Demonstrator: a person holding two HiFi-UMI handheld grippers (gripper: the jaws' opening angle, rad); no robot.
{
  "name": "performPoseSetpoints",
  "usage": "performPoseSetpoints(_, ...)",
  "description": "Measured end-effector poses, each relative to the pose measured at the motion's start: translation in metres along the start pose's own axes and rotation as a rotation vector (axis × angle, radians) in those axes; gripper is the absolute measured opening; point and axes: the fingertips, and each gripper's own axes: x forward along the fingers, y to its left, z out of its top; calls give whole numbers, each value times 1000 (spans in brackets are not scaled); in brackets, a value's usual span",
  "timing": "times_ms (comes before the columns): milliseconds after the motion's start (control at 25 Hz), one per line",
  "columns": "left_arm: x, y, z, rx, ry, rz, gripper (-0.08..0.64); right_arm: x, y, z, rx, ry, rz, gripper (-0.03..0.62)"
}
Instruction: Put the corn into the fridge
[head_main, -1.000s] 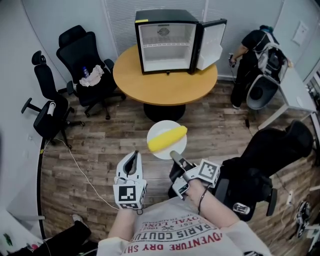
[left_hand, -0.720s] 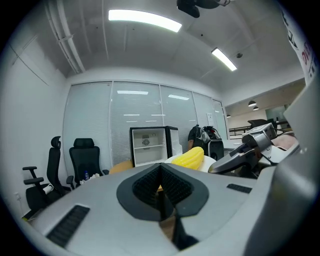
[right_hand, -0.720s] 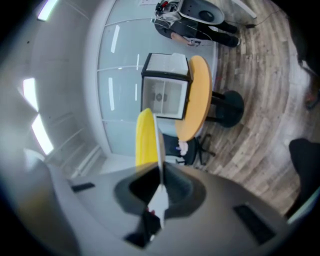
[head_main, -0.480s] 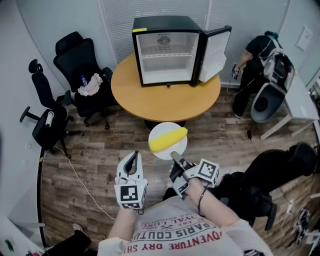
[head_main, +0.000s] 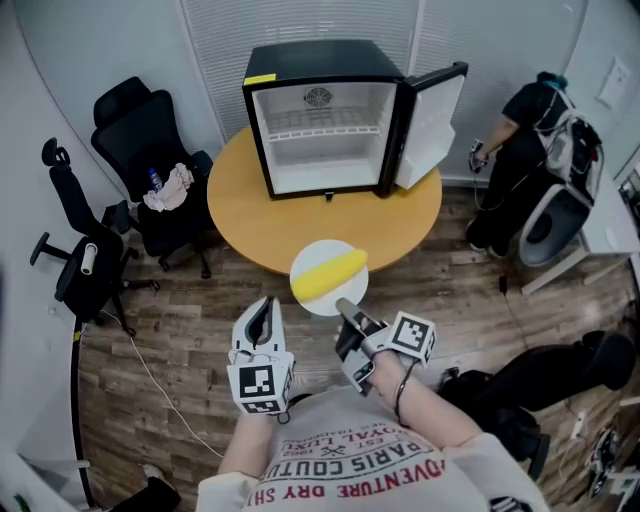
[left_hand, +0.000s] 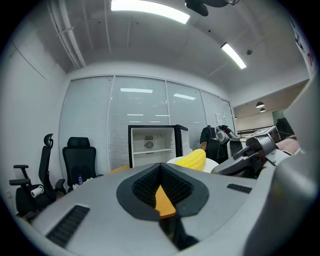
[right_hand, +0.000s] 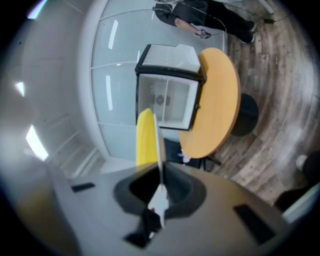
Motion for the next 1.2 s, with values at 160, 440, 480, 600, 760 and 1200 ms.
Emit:
performPoseSetpoints(160, 24, 3, -3, -14, 16, -14, 29, 13, -5, 17, 17, -9, -9, 37)
performPoseSetpoints(440, 76, 14, -9, -18, 32, -48, 29, 45, -10, 57, 21, -61, -35, 37)
performPoseSetpoints(480, 86, 17, -10, -19, 35, -55, 29, 51, -9, 64, 20, -72, -36, 37)
performPoseSetpoints(600, 116, 28, -12, -28, 44, -76, 29, 74, -7, 86, 22, -98, -30, 37)
performPoseSetpoints(760, 161, 51, -9, -29, 42, -101, 29, 111, -3, 113, 28, -127, -44, 37)
performPoseSetpoints(1200, 284, 107, 2, -32, 34, -194, 29, 211, 13, 181, 40, -210, -45, 37)
